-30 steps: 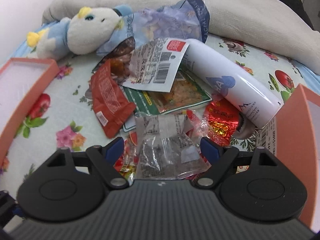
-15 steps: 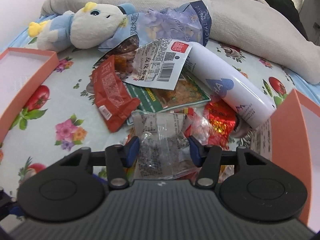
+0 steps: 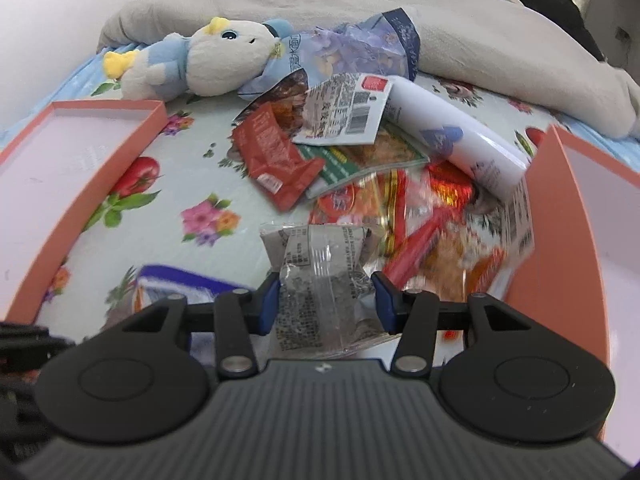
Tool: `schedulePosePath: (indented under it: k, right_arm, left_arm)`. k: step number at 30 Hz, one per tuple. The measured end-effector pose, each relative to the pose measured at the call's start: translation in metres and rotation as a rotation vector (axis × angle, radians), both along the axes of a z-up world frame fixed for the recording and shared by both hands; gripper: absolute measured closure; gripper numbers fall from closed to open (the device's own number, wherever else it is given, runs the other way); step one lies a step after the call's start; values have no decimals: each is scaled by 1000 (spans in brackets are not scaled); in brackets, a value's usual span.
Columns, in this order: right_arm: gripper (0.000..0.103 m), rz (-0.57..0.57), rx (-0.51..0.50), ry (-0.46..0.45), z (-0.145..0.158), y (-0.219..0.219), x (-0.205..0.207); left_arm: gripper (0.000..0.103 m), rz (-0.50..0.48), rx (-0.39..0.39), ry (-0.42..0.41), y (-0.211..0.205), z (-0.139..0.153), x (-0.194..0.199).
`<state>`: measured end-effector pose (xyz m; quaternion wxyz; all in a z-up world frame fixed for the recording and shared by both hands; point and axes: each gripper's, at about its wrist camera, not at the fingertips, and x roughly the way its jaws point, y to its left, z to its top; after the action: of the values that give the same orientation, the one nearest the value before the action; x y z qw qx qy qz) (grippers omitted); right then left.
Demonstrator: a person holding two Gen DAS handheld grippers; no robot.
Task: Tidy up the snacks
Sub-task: 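Close the left tool on the blue noodle bag while the right tool grasps the clear packet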
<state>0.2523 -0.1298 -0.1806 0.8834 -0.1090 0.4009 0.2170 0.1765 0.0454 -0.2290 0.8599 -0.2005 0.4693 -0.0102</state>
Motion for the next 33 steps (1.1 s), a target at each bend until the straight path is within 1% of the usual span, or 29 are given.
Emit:
schedulePosePath:
  k: [4,6,8,10,11,13,14,16,18,20,22,23,24,27,29,31,33]
  right_arm:
    - [51,-34,32,52,-7,-8,-24]
    - [51,-37,32,66,-11,-11,-38]
    - [51,-43,32,81,-16,-14,-49]
    - [51,-48,37,85,-19,-18,-60]
    - [51,-55,35,84,-20,-20,-64]
    - [51,-68,28,89,-24,-24,-71]
    - [50,-73,38,97,-26,-27,-74]
    - [50,-88,65,118,-29,-34,-78]
    - [48,-88,48,104,-30,-36,-84]
    - [47,-89,39,94,-29,-38,-88]
    - [42,-88,47,83,-27,-41,-89]
    - [34,-90,46,77,-27,-42,-90]
    - [30,-90,46,71,-26,-43,-90]
    - [29,-58,74,75,-26,-44,-90]
    - [29,-54,58,71,-29,-43,-89]
    - [30,-61,33,64,-33,-40,-89]
    - [31,-59,32,67,-37,-40,-89]
  left_arm:
    - [62,-9,14,19,9,4,-14]
    - [61,-13,27,28,11,5,-20]
    - [60,-14,7,27,15,6,-26]
    - [54,-8,18,22,16,8,-31]
    - [53,-5,25,10,16,10,-34]
    - [39,0,33,17,16,11,-36]
    - [34,6,37,23,16,12,-37]
    - [18,5,40,34,15,13,-36]
    - [13,8,34,54,15,12,-36]
    - [11,6,26,71,15,10,-34]
    - [6,5,35,91,13,7,-31]
    - [5,2,42,105,11,5,-28]
    - [4,0,41,116,10,3,-26]
    - [2,-3,8,146,9,-3,-20]
    - [2,8,7,154,8,-4,-16]
    - [2,3,35,162,5,-4,-12]
    - [2,-6,70,170,1,-3,-9]
